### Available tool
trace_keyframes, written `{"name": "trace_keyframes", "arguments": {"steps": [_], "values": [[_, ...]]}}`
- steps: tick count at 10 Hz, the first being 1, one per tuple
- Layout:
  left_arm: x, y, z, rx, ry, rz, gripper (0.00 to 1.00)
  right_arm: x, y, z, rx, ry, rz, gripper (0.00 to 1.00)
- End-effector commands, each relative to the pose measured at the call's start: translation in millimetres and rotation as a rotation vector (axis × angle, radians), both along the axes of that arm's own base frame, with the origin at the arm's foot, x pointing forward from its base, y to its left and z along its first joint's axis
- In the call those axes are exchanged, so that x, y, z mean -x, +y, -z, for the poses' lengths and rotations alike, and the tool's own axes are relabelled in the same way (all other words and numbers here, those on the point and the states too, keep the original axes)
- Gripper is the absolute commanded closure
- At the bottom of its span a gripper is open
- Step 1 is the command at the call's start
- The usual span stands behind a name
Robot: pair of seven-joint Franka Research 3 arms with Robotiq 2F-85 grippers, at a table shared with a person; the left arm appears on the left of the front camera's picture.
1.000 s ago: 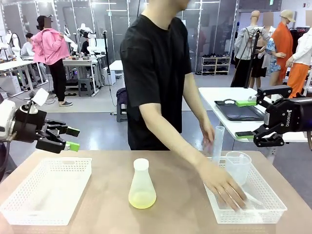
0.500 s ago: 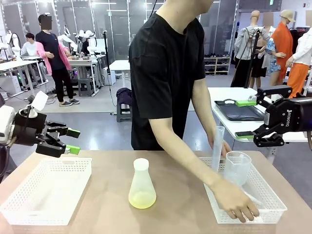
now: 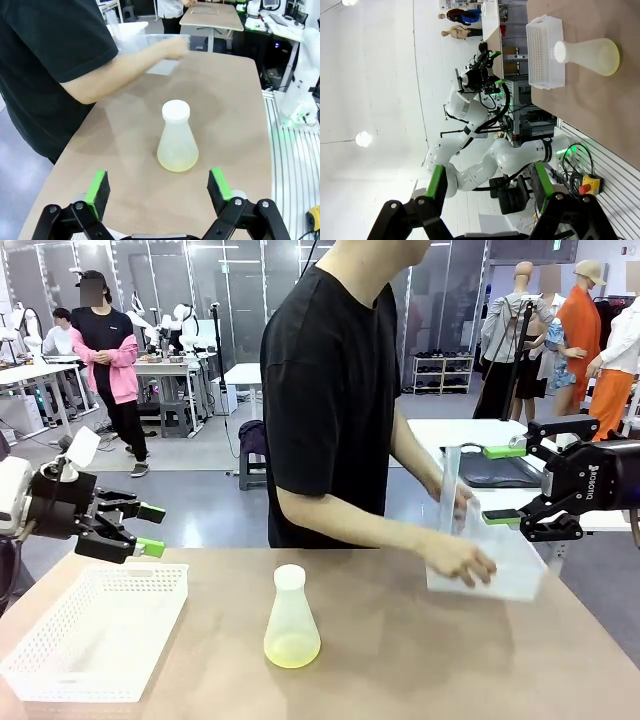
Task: Prepare the solutions needed for the experiment.
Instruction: When the human places the Big flask in the center of the table, pick up the Big flask and place it in the left Organizing basket.
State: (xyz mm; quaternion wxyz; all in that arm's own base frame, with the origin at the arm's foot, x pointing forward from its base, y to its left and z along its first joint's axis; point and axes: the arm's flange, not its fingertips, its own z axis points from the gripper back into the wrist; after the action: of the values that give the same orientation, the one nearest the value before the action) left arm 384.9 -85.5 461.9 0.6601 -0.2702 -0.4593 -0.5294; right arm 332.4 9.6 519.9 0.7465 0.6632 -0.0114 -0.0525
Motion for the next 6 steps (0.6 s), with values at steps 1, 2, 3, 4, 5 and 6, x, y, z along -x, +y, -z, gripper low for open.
{"name": "trace_keyframes", "arguments": {"steps": [1, 2, 3, 4, 5, 6], "values": [[-19.4, -22.7, 10.9, -0.081, -0.041, 0.009, 0.00, -0.9, 0.0, -0.8, -0.008, 0.001, 0.000, 0.15], [-26.8, -34.3, 21.0, -0.116, -0.028, 0.016, 0.00, -0.9, 0.0, -0.8, -0.008, 0.001, 0.000, 0.15], [-32.2, -44.3, 31.5, -0.156, 0.003, 0.007, 0.00, -0.9, 0.0, -0.8, -0.008, 0.001, 0.000, 0.15], [-37.6, -54.4, 40.4, -0.189, 0.005, 0.016, 0.00, -0.9, 0.0, -0.8, -0.008, 0.001, 0.000, 0.15], [-43.9, -65.9, 49.7, -0.193, 0.028, 0.049, 0.00, -0.9, 0.0, -0.8, -0.008, 0.001, 0.000, 0.15], [-52.6, -77.6, 61.5, -0.216, 0.038, 0.080, 0.00, -0.9, 0.0, -0.8, -0.008, 0.001, 0.000, 0.15]]}}
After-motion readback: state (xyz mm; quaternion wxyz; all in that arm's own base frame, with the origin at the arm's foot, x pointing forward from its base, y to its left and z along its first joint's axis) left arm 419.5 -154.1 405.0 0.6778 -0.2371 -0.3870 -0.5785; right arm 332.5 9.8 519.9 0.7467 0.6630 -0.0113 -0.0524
